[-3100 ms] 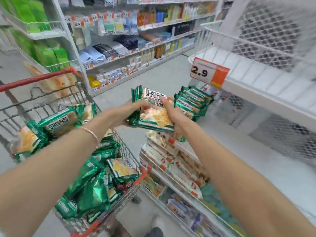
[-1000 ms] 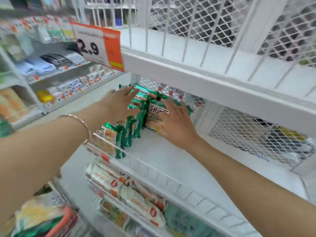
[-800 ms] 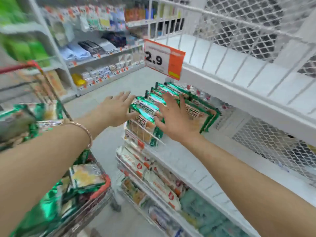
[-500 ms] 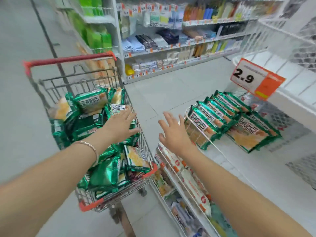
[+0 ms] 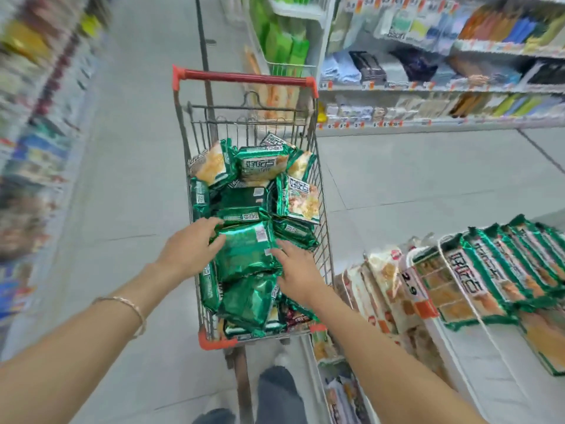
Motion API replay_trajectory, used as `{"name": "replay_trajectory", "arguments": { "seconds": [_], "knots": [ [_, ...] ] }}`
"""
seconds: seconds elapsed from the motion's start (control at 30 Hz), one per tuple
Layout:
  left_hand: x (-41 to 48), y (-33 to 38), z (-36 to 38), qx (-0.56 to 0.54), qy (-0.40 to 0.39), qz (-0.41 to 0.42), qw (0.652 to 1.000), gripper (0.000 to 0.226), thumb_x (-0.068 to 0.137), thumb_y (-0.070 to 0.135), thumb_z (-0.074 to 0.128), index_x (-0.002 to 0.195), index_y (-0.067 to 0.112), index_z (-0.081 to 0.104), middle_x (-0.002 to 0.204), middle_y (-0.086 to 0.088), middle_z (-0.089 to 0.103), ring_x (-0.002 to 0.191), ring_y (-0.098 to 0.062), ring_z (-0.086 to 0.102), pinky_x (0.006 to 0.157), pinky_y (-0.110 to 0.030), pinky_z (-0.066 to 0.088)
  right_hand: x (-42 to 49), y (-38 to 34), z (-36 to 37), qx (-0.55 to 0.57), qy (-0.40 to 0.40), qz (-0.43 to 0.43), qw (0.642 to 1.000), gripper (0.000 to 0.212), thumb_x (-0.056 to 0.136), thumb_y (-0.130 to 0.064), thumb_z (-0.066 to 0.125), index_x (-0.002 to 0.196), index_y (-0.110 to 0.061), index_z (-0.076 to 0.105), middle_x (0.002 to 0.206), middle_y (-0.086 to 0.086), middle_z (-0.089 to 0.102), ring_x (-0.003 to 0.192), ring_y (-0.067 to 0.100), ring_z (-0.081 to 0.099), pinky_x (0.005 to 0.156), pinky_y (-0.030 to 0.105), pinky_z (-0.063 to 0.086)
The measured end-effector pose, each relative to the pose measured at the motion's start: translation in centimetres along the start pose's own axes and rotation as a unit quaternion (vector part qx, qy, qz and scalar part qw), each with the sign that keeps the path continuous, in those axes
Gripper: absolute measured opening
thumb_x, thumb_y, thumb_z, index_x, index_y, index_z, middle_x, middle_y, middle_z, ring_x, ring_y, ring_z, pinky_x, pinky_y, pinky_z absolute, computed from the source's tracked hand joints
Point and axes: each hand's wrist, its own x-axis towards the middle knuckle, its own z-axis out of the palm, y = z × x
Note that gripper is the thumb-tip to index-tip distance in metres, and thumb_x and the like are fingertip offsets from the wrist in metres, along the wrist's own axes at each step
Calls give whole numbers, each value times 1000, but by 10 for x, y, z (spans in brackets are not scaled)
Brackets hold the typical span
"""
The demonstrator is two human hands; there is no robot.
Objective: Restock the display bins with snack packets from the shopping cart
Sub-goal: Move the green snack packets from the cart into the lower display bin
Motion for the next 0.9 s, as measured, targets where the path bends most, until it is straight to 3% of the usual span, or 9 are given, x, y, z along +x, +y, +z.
{"name": "replay_trajectory", "arguments": {
  "seconds": [0.13,0.23,0.37,0.5,0.6,0.67,0.7,0.8,0.9],
  "knots": [
    [-19,-14,8,-72,24,-83,994,41,102,40,45,140,24,48,109,6,61,89,-16,62,81,-38,52,46,-19,22,-56,-59,-67,994,92,93,-26,67,159,-32,3,166,4,-19,152,31,-16,122,58,10],
    [-27,-17,10,-132,54,-112,983,37,102,36,47,136,23,53,113,4,62,90,-14,61,82,-35,50,59,-16,20,-59,-19,-90,994,75,99,-13,58,159,-29,16,168,3,-1,153,31,1,119,56,24],
    [-26,-12,6,-207,102,-137,963,34,102,34,50,132,19,56,120,-1,61,93,-16,61,85,-36,50,50,-3,-32,107,-18,-116,987,51,105,-33,48,153,-20,38,158,-3,35,139,23,30,116,45,29],
    [-18,9,4,-328,83,-151,929,60,96,50,55,146,17,44,144,0,49,127,-17,50,107,-37,41,64,15,-97,381,-110,17,918,39,106,-29,47,131,-2,59,128,-3,57,97,6,54,96,33,44],
    [-9,29,6,-385,26,-162,908,91,81,69,60,152,18,35,147,-4,50,132,-24,49,112,-46,39,69,30,-129,511,-241,93,820,29,106,-19,43,118,-2,63,105,-3,69,65,-2,63,62,17,51],
    [-5,36,6,-449,-16,-182,875,116,60,82,71,150,15,39,133,-6,63,121,-25,60,109,-47,44,70,34,-139,544,-274,131,782,23,105,-16,44,99,-6,63,93,3,73,73,10,70,71,27,53],
    [-3,37,5,-485,-47,-187,853,120,50,82,77,143,11,48,122,-6,70,113,-24,65,105,-44,49,73,36,-142,547,-294,136,772,16,101,-17,52,100,-4,61,102,7,71,83,15,70,81,34,54],
    [-2,42,-4,-533,-165,-164,814,81,57,66,83,114,10,71,103,-4,74,96,-20,69,84,-31,56,89,53,-130,516,-323,152,778,77,67,-32,89,124,-7,45,135,9,48,116,24,56,113,56,37],
    [2,36,1,-543,-190,-188,796,57,78,45,76,120,9,66,116,-9,71,101,-24,68,86,-37,53,83,53,-115,564,-325,153,744,33,97,-27,63,120,-7,51,121,10,56,112,29,60,110,48,41]
  ]
}}
